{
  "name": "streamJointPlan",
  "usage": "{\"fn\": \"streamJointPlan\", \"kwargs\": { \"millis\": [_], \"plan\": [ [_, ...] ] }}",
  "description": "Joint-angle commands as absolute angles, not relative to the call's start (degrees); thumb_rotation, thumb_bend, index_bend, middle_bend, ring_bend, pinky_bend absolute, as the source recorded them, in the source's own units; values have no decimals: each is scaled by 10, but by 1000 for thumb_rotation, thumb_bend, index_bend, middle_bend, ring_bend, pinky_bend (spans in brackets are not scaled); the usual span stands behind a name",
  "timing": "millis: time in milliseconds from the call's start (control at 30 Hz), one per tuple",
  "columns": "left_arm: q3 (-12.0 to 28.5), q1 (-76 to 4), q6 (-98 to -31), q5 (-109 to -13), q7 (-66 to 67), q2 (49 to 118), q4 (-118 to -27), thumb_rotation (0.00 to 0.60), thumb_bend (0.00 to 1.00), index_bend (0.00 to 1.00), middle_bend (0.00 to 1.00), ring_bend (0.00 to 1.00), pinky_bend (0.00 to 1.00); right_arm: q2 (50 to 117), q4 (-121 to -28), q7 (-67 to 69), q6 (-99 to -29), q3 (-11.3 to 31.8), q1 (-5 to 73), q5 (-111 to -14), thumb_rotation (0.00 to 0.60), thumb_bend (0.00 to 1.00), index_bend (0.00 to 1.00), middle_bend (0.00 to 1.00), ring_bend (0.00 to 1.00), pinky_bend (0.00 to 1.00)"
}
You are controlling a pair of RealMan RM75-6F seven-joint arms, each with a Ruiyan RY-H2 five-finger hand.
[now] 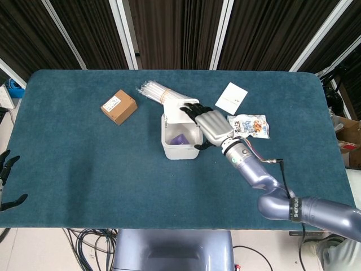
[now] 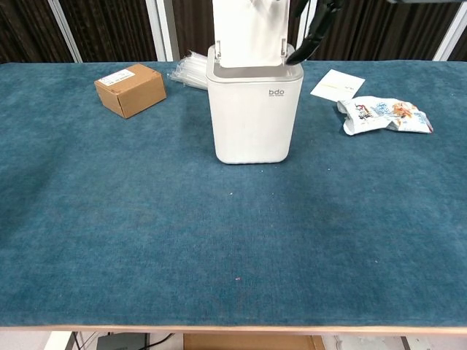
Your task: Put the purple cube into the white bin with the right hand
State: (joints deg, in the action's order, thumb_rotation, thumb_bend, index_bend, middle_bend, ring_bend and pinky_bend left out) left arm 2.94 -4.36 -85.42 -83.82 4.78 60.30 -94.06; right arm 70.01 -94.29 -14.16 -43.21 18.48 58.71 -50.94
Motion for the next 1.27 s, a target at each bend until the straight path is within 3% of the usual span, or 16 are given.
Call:
{"fn": "streamJointPlan", "kwargs": {
  "millis": [33, 233, 400, 600, 867, 1267],
  "plan": [
    [29, -43, -855, -839, 48, 603, -940, 600, 49, 192, 113, 0, 0, 640, -979, -125, -460, 179, 549, -525, 600, 18, 10, 40, 77, 212],
    [31, -42, -862, -841, 54, 606, -940, 600, 50, 194, 114, 0, 0, 530, -1009, -36, -530, 133, 418, -616, 600, 29, 11, 71, 82, 198],
    [32, -41, -868, -843, 56, 609, -939, 600, 50, 194, 114, 0, 0, 505, -998, 28, -593, 92, 335, -688, 600, 60, 10, 70, 82, 194],
    [32, -40, -869, -843, 54, 611, -939, 600, 49, 193, 114, 0, 0, 529, -952, 27, -702, 39, 241, -751, 600, 63, 11, 70, 82, 193],
    [29, -49, -851, -845, 54, 616, -933, 600, 50, 193, 114, 0, 0, 631, -846, 81, -872, -10, 119, -841, 600, 70, 32, 70, 82, 193],
    [35, -51, -849, -836, 47, 619, -926, 600, 50, 193, 114, 0, 0, 658, -793, 96, -872, -17, 97, -877, 600, 72, 37, 71, 82, 192]
  ]
}}
